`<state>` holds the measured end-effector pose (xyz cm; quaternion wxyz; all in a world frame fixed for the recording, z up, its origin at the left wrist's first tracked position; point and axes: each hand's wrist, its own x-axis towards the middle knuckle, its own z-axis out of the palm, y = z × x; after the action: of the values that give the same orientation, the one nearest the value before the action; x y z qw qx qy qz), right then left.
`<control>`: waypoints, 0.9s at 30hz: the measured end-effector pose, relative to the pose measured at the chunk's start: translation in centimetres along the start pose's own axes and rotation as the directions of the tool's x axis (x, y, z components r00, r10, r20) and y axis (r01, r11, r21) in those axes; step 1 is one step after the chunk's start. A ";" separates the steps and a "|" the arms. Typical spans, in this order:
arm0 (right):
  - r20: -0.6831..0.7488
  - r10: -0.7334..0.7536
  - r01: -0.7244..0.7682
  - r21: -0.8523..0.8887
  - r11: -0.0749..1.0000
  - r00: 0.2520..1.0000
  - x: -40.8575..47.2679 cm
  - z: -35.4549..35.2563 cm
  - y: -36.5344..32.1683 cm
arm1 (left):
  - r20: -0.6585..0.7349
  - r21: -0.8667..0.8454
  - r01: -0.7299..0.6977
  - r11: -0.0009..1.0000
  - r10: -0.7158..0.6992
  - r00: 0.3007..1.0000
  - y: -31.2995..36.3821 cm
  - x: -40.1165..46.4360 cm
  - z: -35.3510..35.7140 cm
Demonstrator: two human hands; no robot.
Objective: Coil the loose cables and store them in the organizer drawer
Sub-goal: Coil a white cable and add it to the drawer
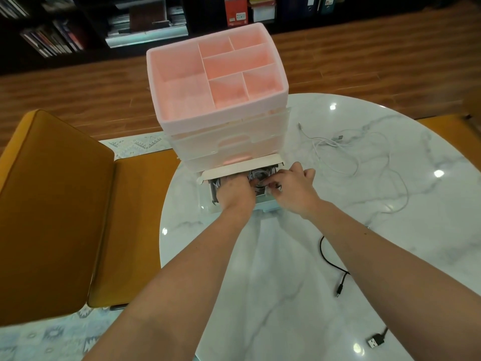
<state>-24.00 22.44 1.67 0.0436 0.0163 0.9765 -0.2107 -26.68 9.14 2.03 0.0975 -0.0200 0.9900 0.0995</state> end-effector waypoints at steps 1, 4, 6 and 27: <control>-0.013 0.032 -0.031 0.047 0.998 0.999 0.1 0.1 0.0 | 0.001 -0.007 -0.011 1.000 0.011 1.000 -0.1 -0.1 0.0; -0.096 0.079 -0.072 0.074 0.995 0.992 0.0 0.2 -0.1 | 0.003 -0.016 -0.039 0.999 0.039 0.999 -0.5 -0.2 0.0; -0.129 0.066 -0.068 -0.012 0.998 0.989 -0.2 0.4 -0.2 | 0.002 -0.015 -0.045 0.999 0.045 0.999 -0.6 -0.1 0.0; -0.325 0.149 -0.055 0.280 0.958 0.934 -2.2 1.3 0.6 | -0.064 -0.150 -0.037 0.988 0.028 0.998 0.0 -1.2 -0.2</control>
<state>-21.68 22.40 0.45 -0.1184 0.1095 0.9296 -0.3314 -25.53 9.10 2.41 0.0635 -0.0142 0.9824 0.1751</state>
